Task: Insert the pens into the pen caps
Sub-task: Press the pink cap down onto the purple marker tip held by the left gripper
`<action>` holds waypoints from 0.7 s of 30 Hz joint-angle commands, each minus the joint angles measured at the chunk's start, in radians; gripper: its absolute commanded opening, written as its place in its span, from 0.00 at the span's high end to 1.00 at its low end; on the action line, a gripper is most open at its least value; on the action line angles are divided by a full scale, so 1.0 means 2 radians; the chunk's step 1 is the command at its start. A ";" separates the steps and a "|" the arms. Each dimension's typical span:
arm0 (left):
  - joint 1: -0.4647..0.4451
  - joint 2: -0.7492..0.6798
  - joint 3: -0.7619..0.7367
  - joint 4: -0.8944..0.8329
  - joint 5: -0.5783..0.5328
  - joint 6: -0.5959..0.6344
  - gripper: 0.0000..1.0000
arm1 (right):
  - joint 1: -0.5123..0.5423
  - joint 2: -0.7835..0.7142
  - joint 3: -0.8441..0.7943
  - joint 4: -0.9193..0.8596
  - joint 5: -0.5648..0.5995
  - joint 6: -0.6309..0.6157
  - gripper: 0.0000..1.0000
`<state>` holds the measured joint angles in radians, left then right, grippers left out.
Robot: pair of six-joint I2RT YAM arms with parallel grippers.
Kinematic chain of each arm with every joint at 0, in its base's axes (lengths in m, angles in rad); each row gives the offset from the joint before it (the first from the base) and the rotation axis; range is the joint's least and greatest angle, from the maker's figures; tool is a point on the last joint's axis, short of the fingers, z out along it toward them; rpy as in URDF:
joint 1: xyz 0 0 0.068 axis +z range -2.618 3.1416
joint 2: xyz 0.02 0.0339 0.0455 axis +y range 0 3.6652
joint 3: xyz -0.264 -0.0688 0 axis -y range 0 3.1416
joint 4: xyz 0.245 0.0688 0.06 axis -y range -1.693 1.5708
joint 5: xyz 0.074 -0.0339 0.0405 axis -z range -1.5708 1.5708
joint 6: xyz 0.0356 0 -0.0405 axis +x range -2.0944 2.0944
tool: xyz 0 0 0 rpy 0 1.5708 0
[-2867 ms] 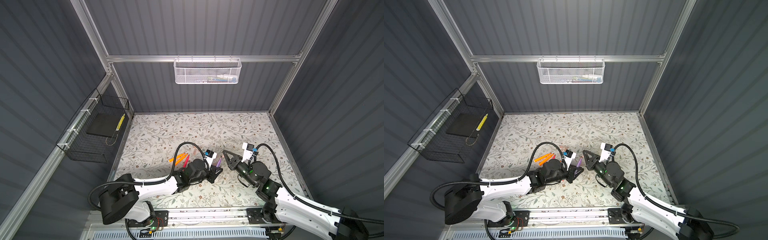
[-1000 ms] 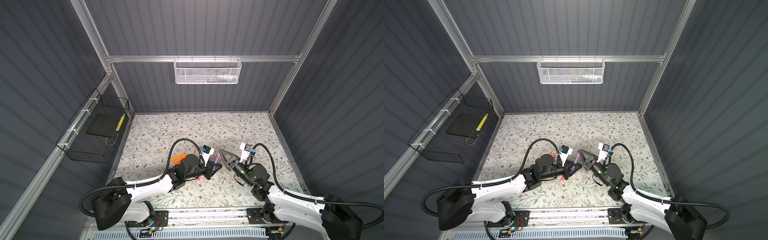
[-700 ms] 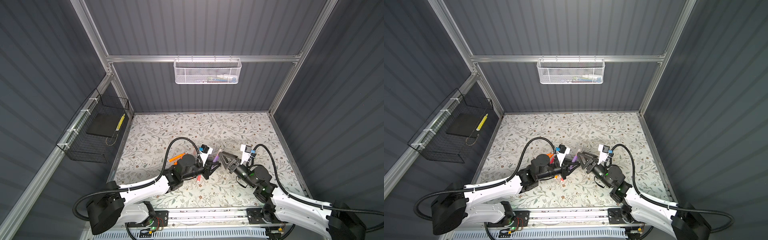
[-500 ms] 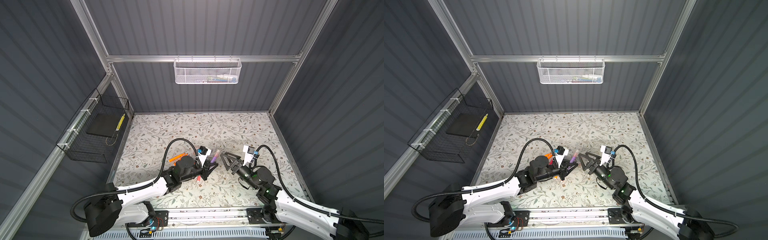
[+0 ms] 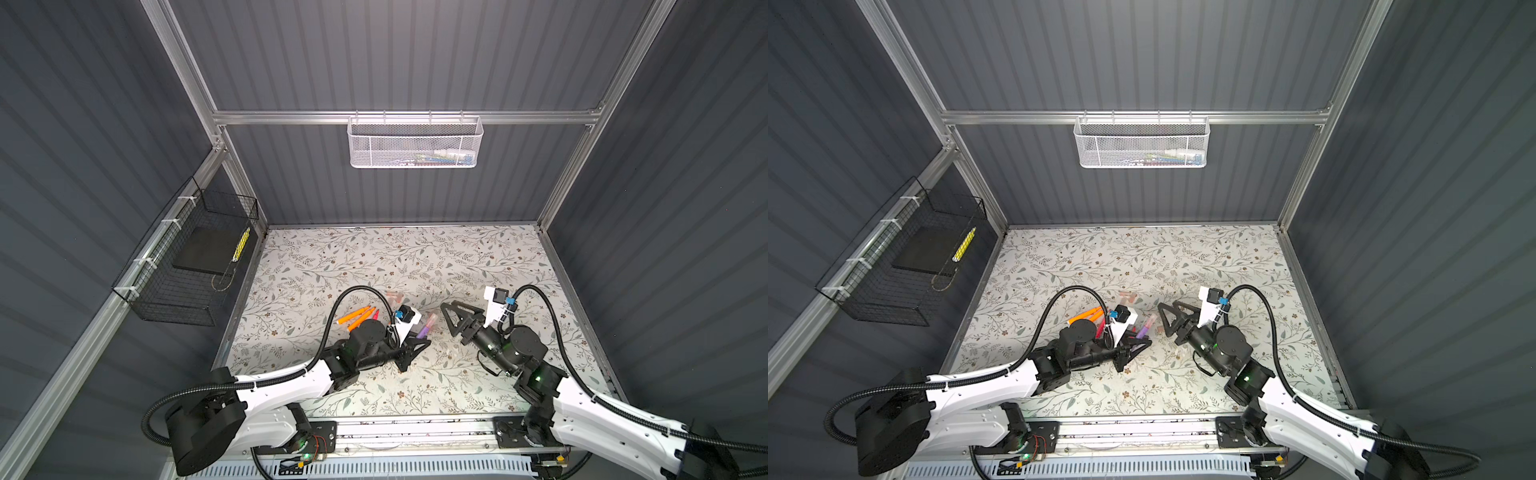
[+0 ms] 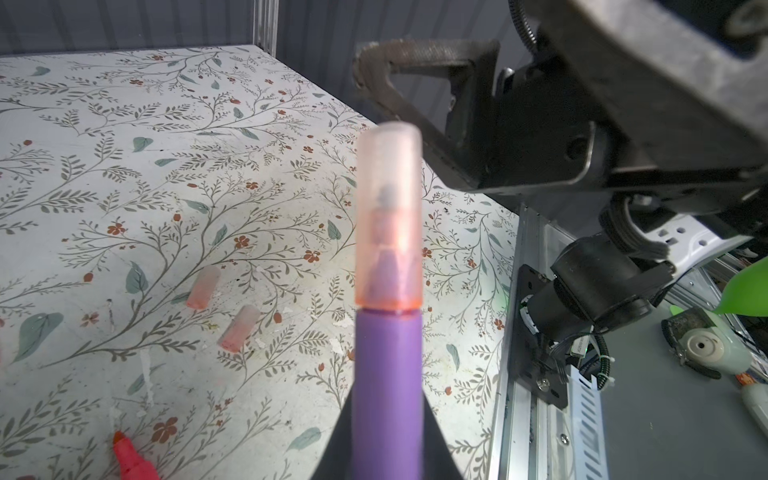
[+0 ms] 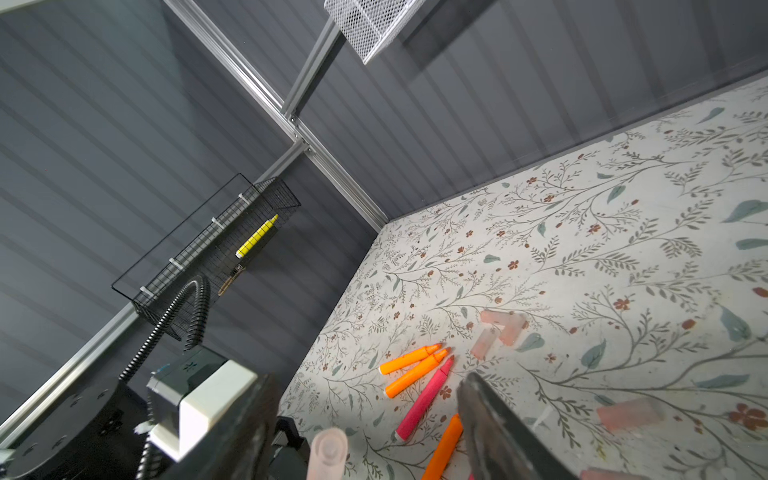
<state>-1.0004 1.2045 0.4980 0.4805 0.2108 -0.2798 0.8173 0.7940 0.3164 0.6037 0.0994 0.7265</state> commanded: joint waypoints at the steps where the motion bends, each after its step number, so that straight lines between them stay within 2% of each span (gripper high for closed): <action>1: -0.002 0.002 -0.007 0.024 0.007 0.008 1.00 | 0.001 0.033 0.024 0.019 -0.026 0.002 0.36; 5: -0.003 -0.001 -0.012 0.025 -0.008 0.005 1.00 | 0.001 0.074 0.032 0.046 -0.046 0.020 0.45; 11: -0.003 -0.005 -0.011 0.018 -0.023 0.007 1.00 | 0.004 0.104 0.032 0.074 -0.062 0.039 0.52; 21: -0.003 -0.014 -0.013 0.010 -0.034 0.007 1.00 | 0.015 0.110 0.038 0.079 -0.065 0.039 0.54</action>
<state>-1.0004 1.1988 0.4805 0.4953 0.1570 -0.2798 0.8398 1.0088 0.3614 0.7338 -0.0219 0.8040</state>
